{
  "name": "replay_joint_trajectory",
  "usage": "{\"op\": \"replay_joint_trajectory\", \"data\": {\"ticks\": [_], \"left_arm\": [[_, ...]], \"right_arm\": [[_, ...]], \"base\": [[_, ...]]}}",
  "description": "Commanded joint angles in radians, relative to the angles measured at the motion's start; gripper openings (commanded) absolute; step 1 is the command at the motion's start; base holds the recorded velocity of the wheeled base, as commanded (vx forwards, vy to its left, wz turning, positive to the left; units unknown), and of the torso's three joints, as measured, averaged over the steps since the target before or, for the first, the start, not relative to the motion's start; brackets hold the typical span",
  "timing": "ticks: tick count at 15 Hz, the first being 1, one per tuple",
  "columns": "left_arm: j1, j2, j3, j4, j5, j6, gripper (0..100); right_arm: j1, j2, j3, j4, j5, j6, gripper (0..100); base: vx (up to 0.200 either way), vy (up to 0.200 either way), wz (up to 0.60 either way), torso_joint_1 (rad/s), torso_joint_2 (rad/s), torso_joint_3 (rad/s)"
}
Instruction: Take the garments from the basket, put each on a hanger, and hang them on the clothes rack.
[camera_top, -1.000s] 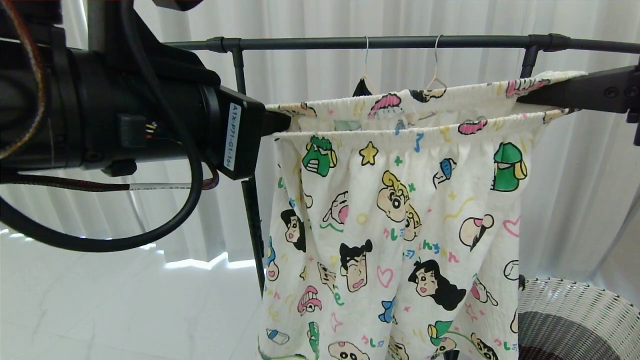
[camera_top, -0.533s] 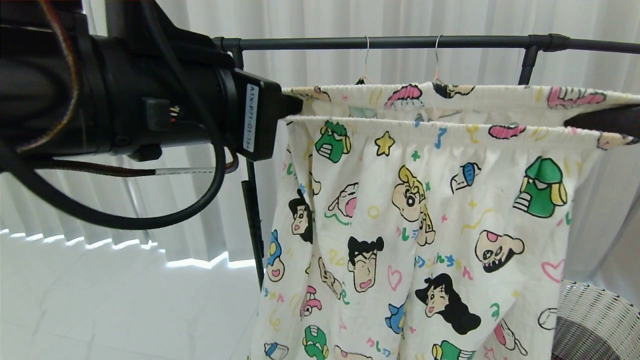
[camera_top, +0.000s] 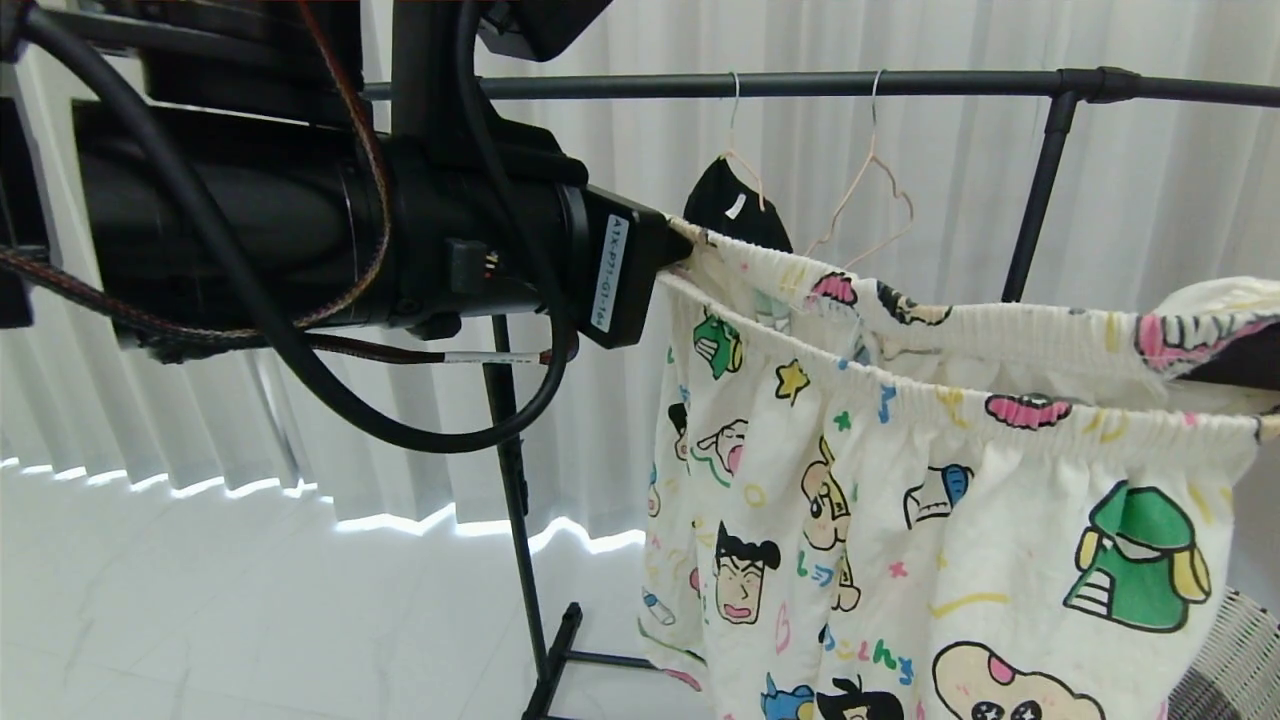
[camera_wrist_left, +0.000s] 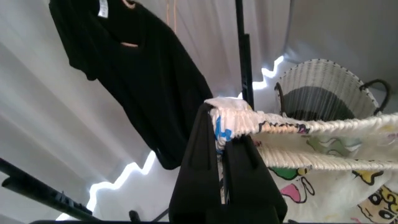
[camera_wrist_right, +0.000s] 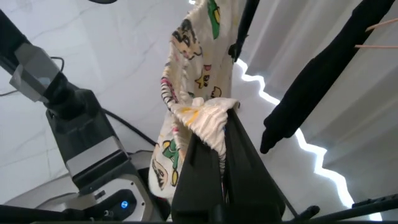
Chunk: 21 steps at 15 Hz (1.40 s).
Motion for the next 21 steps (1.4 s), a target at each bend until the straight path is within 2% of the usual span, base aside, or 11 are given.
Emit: {"op": "replay_joint_trajectory", "data": {"ticks": [1, 5, 6, 9, 10, 12, 14, 17, 19, 21], "left_arm": [[0.006, 0.003, 0.003, 0.000, -0.001, 0.000, 0], [0.015, -0.008, 0.008, 0.002, 0.004, 0.001, 0], [0.014, -0.036, 0.026, 0.005, 0.021, 0.003, 0], [0.011, -0.143, 0.105, 0.054, 0.041, 0.004, 0], [0.000, -0.209, 0.146, 0.086, 0.041, 0.004, 0], [-0.023, -0.292, 0.191, 0.103, 0.041, 0.004, 0], [-0.061, -0.333, 0.200, 0.117, 0.042, 0.003, 0], [-0.196, -0.375, 0.240, 0.117, 0.139, 0.001, 0], [-0.261, -0.379, 0.244, 0.115, 0.170, 0.000, 0], [-0.264, -0.379, 0.244, 0.115, 0.171, 0.000, 0]], "right_arm": [[0.002, 0.008, 0.002, -0.001, 0.000, 0.000, 0], [-0.003, 0.011, -0.001, -0.003, -0.004, 0.000, 0], [-0.026, 0.025, -0.009, -0.020, -0.004, 0.000, 0], [-0.150, 0.082, -0.011, -0.146, 0.019, 0.000, 0], [-0.211, 0.122, -0.015, -0.205, 0.059, 0.000, 0], [-0.262, 0.186, -0.017, -0.287, 0.129, 0.000, 0], [-0.268, 0.246, -0.038, -0.331, 0.137, 0.000, 0], [-0.262, 0.304, -0.051, -0.399, 0.138, 0.000, 0], [-0.262, 0.317, -0.052, -0.406, 0.138, 0.000, 0], [-0.262, 0.315, -0.051, -0.406, 0.138, 0.000, 0]], "base": [[0.000, 0.000, 0.00, 0.000, 0.00, 0.000], [0.000, 0.000, 0.00, 0.000, 0.00, 0.000], [0.000, 0.000, 0.00, 0.000, 0.00, 0.000], [0.000, 0.000, 0.00, 0.000, 0.00, 0.000], [0.000, 0.000, 0.00, 0.000, 0.00, 0.000], [0.000, 0.000, 0.00, 0.000, 0.00, 0.000], [0.000, 0.000, 0.00, 0.000, 0.00, 0.000], [0.000, 0.000, 0.00, 0.000, 0.00, 0.000], [0.000, 0.000, 0.00, 0.000, 0.00, 0.000], [0.000, 0.000, 0.00, 0.000, 0.00, 0.000]]}}
